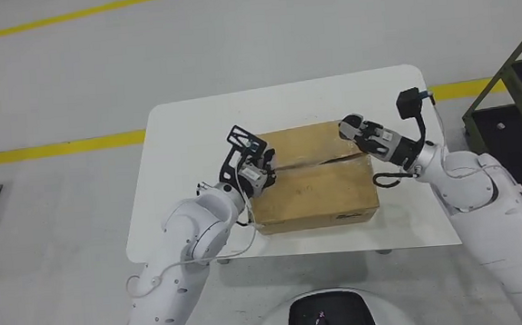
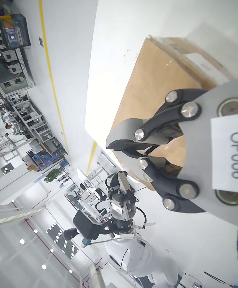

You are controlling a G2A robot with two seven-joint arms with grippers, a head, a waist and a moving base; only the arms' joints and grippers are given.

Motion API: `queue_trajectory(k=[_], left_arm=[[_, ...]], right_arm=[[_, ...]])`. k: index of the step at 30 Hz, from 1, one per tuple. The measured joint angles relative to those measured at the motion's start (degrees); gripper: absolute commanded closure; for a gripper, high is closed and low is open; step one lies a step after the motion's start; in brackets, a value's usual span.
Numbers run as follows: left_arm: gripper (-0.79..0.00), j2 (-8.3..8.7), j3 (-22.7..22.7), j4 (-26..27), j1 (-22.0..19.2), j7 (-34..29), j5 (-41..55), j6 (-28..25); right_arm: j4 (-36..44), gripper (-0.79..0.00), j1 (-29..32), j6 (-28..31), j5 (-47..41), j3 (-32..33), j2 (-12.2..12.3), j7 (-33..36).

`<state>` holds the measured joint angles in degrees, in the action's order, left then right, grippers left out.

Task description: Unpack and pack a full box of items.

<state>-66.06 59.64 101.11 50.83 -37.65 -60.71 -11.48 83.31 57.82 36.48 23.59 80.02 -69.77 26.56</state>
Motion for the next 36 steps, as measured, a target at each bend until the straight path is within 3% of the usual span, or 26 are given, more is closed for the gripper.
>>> queue_trajectory(k=[18,36], left_arm=[[0.000,-1.12,-1.53,-2.03,-2.19,-0.17,1.44,-1.67],[0.000,-1.89,-2.88,-4.24,-3.05,-2.33,1.53,-3.44]], right_arm=[[2.72,0.000,-0.96,1.28,0.04,0.57,0.81,-1.27],[-0.16,0.000,0.27,-0.25,0.85,-0.54,1.41,-1.02]])
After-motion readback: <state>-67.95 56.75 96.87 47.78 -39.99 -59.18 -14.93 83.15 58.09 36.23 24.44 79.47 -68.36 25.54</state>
